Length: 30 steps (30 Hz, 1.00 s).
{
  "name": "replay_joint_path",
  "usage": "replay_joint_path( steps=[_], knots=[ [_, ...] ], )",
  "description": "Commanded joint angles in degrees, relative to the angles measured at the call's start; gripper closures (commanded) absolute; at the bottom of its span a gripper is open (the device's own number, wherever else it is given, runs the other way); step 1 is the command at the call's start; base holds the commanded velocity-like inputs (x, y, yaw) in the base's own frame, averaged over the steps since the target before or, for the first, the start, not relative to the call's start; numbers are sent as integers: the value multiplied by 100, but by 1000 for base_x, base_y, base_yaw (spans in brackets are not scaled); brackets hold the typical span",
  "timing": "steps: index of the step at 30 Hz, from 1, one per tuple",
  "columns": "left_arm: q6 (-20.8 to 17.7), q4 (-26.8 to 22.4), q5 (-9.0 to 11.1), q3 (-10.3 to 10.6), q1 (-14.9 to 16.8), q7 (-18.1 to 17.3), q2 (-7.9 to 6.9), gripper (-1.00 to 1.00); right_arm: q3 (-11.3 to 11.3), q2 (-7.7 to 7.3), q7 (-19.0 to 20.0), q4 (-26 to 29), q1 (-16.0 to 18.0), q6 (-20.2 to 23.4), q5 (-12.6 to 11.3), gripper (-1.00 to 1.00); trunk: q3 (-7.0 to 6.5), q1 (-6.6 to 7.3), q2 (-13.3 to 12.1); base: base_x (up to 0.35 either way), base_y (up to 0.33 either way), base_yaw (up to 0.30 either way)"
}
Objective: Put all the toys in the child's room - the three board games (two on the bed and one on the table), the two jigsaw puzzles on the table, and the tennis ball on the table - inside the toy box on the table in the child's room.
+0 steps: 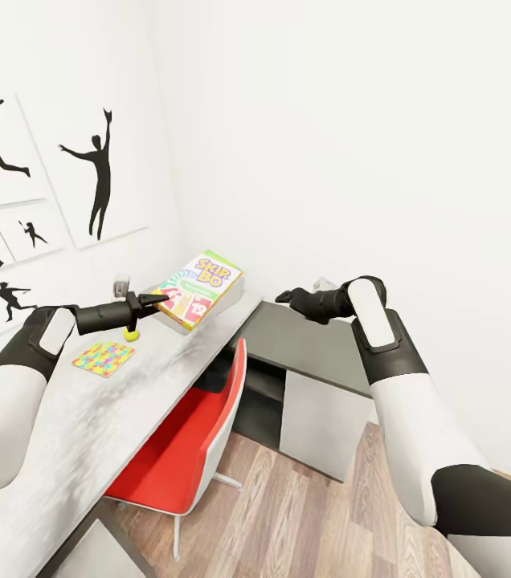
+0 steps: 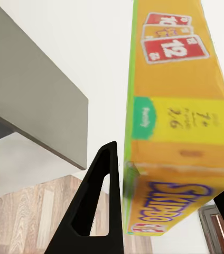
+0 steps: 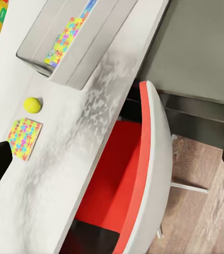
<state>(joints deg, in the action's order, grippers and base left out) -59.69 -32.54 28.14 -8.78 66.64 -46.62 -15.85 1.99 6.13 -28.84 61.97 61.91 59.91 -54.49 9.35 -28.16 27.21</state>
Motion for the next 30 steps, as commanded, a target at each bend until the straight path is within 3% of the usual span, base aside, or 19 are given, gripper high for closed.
replay_joint_path(
  steps=[1,17,30],
  knots=[
    [-18,3,-26,-18,7,-40,2,100,3,-6,-60,2,6,9,-55,-100,21,-4,12,98,-12,122],
    [-22,-95,-21,-32,7,-40,11,100,3,-39,-51,12,30,9,-59,-100,160,-4,12,93,-21,118],
    [-25,-225,-28,-10,28,-34,88,100,10,-35,-51,22,32,9,-53,-100,169,-4,12,273,-149,9]
  ],
)
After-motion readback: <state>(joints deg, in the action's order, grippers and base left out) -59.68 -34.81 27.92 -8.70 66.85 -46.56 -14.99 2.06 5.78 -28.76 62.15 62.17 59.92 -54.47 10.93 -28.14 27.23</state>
